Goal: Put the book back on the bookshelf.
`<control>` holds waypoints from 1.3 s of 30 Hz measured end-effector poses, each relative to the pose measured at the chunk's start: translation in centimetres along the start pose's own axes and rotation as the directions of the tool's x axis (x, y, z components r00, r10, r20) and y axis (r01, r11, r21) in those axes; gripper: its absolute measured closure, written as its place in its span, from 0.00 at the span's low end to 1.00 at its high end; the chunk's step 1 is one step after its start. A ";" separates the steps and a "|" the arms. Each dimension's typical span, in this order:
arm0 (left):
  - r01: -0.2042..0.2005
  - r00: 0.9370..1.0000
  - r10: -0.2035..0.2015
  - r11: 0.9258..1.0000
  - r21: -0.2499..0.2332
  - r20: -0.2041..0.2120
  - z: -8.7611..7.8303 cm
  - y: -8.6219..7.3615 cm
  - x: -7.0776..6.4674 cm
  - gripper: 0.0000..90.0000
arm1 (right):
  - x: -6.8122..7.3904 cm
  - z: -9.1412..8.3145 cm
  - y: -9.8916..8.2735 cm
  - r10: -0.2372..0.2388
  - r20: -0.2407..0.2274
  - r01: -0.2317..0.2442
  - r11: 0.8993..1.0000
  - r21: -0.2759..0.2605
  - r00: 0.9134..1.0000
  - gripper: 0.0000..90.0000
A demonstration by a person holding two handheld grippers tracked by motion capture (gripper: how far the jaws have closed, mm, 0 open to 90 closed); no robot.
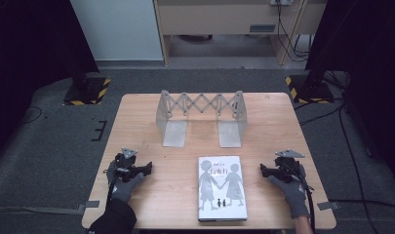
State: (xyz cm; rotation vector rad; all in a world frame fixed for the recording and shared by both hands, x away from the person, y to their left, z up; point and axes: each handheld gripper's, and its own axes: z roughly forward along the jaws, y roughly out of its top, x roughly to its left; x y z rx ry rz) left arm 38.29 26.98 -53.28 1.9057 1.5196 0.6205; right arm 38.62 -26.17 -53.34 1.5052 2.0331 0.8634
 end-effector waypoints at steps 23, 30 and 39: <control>0.062 0.992 -0.049 0.992 -0.110 0.115 -3.2 0.8 -2.5 0.16 | 1.6 -2.8 0.9 0.049 -0.131 -0.064 0.991 -0.115 0.990 0.16; 0.041 0.988 -0.021 0.990 -0.135 0.152 -3.9 1.1 -4.0 0.16 | 2.6 -3.4 1.0 0.019 -0.165 -0.041 0.990 -0.133 0.986 0.19; 0.020 0.979 0.014 0.986 -0.163 0.203 -4.8 1.3 -6.0 0.16 | 4.0 -4.1 1.2 -0.019 -0.218 -0.017 0.987 -0.162 0.976 0.23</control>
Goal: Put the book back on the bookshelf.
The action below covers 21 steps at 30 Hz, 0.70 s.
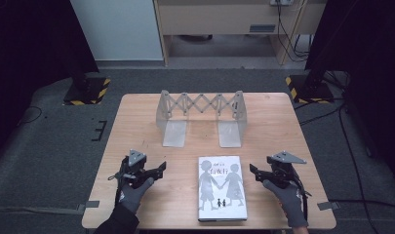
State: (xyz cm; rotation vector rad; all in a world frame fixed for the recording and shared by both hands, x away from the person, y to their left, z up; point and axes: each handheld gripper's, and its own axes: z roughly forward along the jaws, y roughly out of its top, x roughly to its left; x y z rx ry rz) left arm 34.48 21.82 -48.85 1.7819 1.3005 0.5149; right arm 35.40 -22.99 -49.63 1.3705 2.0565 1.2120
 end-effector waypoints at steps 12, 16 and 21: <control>-0.058 0.997 0.058 0.998 -0.011 0.054 -0.1 0.1 -2.8 0.17 | 1.5 0.2 -0.1 -0.001 -0.051 0.000 1.000 -0.008 0.999 0.27; -0.057 0.996 0.058 0.998 -0.013 0.065 0.0 0.0 -3.4 0.17 | 1.8 0.2 -0.2 -0.008 -0.067 0.008 1.000 -0.001 0.998 0.29; -0.062 0.994 0.063 0.998 -0.016 0.086 0.3 -0.1 -4.5 0.17 | 2.3 0.3 -0.3 -0.010 -0.082 0.010 1.000 -0.002 0.997 0.30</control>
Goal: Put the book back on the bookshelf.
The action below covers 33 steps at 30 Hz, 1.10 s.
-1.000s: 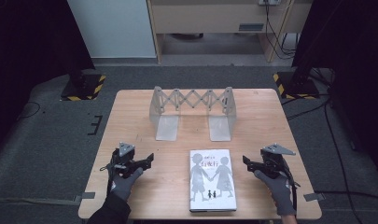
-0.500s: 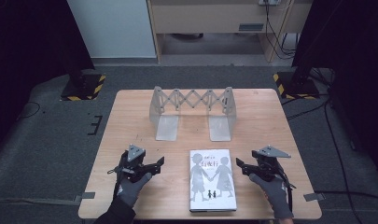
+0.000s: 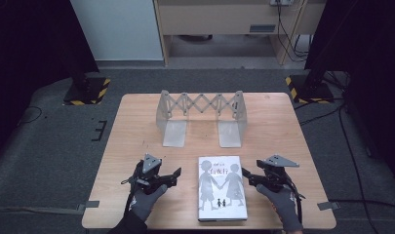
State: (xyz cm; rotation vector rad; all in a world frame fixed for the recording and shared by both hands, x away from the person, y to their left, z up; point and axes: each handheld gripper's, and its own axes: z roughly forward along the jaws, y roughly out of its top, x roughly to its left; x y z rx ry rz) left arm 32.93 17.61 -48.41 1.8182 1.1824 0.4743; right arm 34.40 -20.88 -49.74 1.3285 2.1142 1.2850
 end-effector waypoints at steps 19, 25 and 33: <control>-0.065 0.997 0.063 0.997 0.039 0.049 2.0 -0.3 -3.2 0.17 | 1.9 1.2 -0.7 -0.018 -0.068 0.020 0.999 0.031 0.998 0.27; -0.083 0.995 0.080 0.995 0.053 0.063 2.6 -0.6 -4.0 0.17 | 2.2 1.6 -0.9 -0.013 -0.077 0.017 0.999 0.042 0.997 0.26; -0.113 0.991 0.107 0.991 0.067 0.084 3.4 -0.9 -4.8 0.17 | 2.5 2.2 -1.1 -0.010 -0.087 0.015 0.998 0.058 0.996 0.24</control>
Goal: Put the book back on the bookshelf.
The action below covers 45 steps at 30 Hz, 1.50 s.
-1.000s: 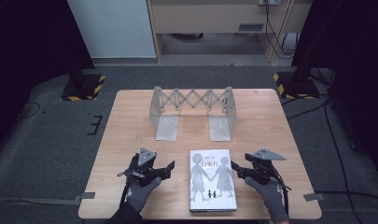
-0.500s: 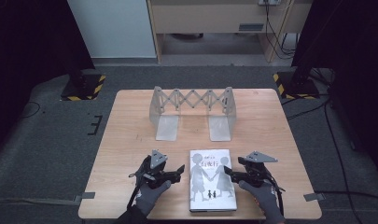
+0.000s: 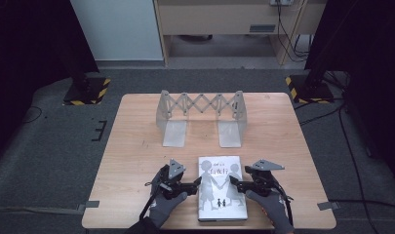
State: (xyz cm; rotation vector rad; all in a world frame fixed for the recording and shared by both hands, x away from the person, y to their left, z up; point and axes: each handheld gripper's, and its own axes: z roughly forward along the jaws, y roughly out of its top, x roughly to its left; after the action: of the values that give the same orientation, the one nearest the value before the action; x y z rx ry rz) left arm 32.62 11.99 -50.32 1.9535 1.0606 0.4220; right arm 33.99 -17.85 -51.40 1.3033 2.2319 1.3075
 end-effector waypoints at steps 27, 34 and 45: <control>-0.016 0.999 0.016 1.000 0.006 0.043 1.5 -0.4 0.0 0.11 | 0.3 0.6 0.3 0.017 -0.059 -0.020 0.998 -0.052 0.998 0.24; -0.017 0.999 0.017 1.000 0.001 0.048 1.4 -0.5 0.2 0.10 | 0.7 0.5 1.0 0.028 -0.081 -0.038 0.991 -0.126 0.996 0.26; 0.001 0.999 -0.001 1.000 -0.012 0.052 1.4 -0.7 0.3 0.09 | 1.2 1.3 1.2 0.070 -0.131 -0.082 0.992 -0.094 0.989 0.28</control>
State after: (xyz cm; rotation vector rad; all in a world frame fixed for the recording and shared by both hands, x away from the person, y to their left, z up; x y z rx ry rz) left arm 33.34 11.65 -51.72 1.9427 1.0233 0.3740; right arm 34.76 -15.86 -50.96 1.3152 2.1866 1.5500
